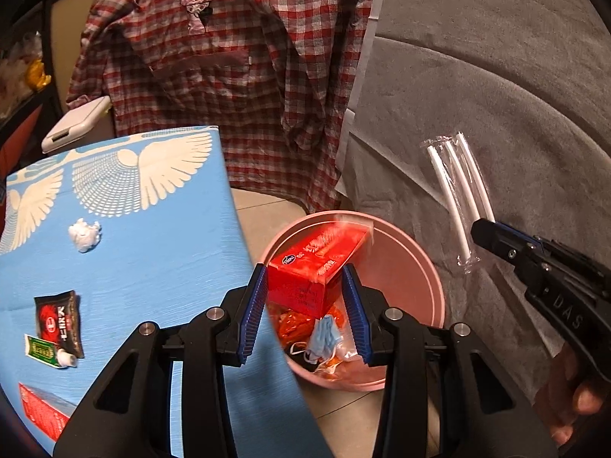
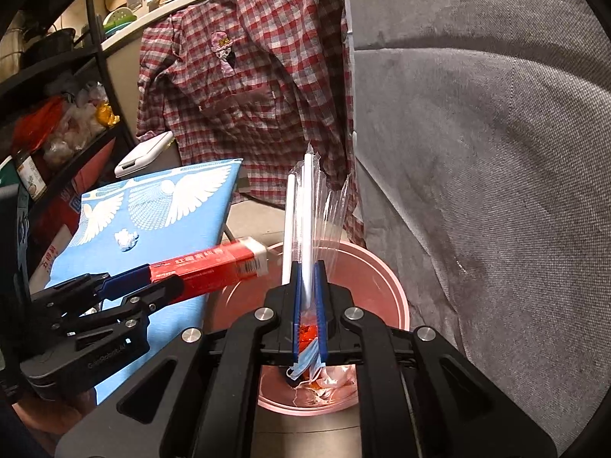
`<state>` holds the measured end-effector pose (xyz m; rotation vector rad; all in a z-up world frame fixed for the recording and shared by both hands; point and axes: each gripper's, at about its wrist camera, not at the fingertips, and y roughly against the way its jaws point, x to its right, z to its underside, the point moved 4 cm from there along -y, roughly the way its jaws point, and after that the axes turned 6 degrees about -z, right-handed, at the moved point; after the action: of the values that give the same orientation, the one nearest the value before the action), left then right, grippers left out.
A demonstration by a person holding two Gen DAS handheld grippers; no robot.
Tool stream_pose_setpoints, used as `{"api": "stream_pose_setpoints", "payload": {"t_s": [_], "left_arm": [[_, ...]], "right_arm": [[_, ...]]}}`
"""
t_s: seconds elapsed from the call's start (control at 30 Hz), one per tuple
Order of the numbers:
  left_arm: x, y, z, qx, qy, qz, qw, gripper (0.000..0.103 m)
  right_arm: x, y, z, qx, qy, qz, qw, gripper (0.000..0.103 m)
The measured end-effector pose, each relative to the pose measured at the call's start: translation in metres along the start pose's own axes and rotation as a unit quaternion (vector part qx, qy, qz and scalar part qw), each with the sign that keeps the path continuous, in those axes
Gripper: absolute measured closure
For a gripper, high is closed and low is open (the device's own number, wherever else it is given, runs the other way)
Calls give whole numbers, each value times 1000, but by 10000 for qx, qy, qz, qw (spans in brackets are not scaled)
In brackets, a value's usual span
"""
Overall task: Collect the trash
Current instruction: 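Open the left tool over the bucket while the right tool releases the straw pack, then move both open tools back over the table toward the remaining trash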
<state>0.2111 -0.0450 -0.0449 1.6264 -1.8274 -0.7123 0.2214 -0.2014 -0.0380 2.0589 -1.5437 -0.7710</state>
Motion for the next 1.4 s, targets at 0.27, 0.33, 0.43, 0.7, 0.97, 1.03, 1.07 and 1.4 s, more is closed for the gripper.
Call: {"api": "stream_pose_setpoints", "payload": {"t_s": [0.27,0.33,0.43,0.7,0.97,1.03,1.07,1.4], "left_arm": [[-1,7,-5,102,69,80,9999,51],[-5,10,-6,146,106,73,9998,51],[-12,20,-9,244,150,50,9996,51],[-46,56,-14,600,202,-182,9978,69],[-106,94,-10,769,304,-503,9953,75],[-129,103,-9,747,334,-548,9951,75],[-141,107,-9,731,309,-595,9951,75],[-267,133,7,629,747,-1119,9889,76]], "right_arm": [[7,1,-3,78,-197,58,9998,71],[5,3,-3,114,-185,50,9998,71],[0,4,-5,175,-158,29,9997,71],[-24,17,-10,415,7,-74,9991,71],[-58,31,-12,579,201,-351,9975,78],[-67,32,-13,592,262,-444,9969,88],[-70,33,-13,599,284,-480,9966,90],[-135,22,0,342,832,-1324,9871,96]]}}
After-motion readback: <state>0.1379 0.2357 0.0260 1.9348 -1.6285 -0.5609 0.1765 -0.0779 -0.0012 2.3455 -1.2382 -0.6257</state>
